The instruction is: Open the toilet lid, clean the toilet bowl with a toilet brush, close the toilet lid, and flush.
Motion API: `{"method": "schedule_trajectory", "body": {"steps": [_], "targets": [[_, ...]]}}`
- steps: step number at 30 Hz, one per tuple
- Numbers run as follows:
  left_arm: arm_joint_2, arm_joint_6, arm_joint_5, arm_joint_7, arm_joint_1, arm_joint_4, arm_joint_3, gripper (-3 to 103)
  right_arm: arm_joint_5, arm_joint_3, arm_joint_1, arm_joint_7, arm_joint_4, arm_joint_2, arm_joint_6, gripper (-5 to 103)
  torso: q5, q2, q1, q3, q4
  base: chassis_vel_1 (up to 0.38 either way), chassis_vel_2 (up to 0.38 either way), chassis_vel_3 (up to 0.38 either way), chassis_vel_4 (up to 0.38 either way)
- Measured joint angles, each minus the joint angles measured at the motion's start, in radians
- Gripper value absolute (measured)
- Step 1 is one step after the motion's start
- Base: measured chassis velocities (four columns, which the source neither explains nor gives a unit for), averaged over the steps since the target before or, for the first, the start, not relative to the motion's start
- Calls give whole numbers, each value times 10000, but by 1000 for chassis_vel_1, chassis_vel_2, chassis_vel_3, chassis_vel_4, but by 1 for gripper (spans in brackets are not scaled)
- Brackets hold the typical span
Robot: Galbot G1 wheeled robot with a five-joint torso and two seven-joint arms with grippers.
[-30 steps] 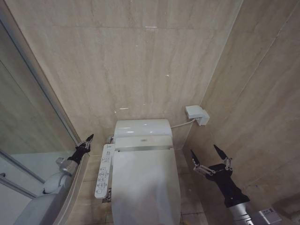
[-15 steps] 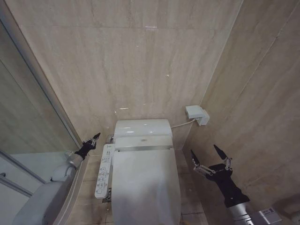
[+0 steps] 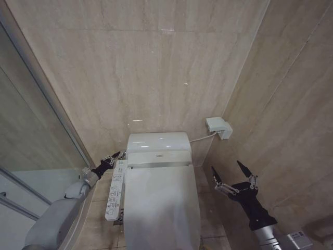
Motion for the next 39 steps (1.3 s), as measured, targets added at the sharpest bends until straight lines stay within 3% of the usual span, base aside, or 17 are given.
{"method": "schedule_trajectory", "body": {"steps": [9, 23, 39], "targets": [[293, -66, -8, 897, -280, 191, 211, 0, 0, 0, 0, 0, 0, 0, 0, 100, -1, 0, 0, 0, 0, 0, 0, 0, 0], [1029, -226, -7, 1678, -186, 216, -24, 0, 0, 0, 0, 0, 0, 0, 0, 100, -1, 0, 0, -1, 2, 0, 0, 0, 0], [739, -780, 417, 2341, -898, 1432, 197, 0, 0, 0, 0, 0, 0, 0, 0, 100, -1, 0, 0, -1, -1, 0, 0, 0, 0]]}}
